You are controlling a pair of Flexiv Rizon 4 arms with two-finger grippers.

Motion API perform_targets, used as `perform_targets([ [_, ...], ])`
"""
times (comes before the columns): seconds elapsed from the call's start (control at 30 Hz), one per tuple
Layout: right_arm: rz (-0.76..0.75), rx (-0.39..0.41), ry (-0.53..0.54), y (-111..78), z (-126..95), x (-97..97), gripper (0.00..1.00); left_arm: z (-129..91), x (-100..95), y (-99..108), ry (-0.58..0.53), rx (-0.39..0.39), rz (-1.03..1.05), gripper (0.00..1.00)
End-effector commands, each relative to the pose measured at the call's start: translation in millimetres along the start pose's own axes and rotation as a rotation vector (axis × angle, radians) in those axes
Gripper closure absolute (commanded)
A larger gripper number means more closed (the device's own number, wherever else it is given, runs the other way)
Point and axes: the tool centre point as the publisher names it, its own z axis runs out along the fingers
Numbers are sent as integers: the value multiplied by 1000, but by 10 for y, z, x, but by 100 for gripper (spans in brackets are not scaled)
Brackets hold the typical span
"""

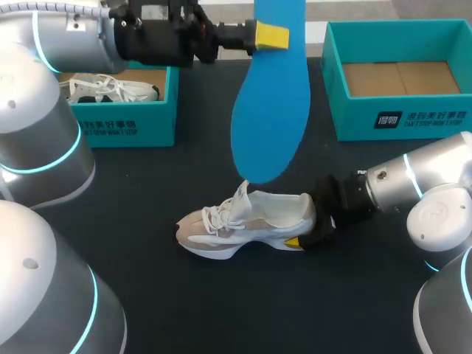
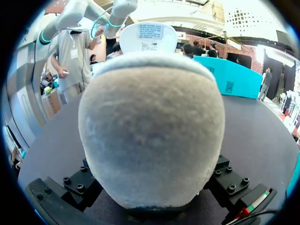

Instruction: Take the shoe out of the shoebox, open the shoe tongue, remove and reinsert the insole, then place the shoe into the shoebox

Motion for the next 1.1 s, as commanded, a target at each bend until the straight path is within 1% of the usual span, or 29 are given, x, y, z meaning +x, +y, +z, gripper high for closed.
perform_targets([
  [0.03, 0, 2, -2, -26, 63, -11, 100, -26, -52, 95, 4, 12, -29, 100],
  [0.13, 0, 2, -2, -26, 63, -11, 100, -40, -68, 120, 7, 24, -47, 100],
  [0.33, 0, 2, -2, -26, 63, -11, 100, -17, -41, 183, 34, 7, -59, 100],
  [1.07, 0, 2, -2, -26, 63, -11, 100, -17, -41, 183, 34, 7, -59, 100],
  [1.1, 0, 2, -2, -26, 63, -11, 86, -17, -41, 183, 34, 7, -59, 100],
])
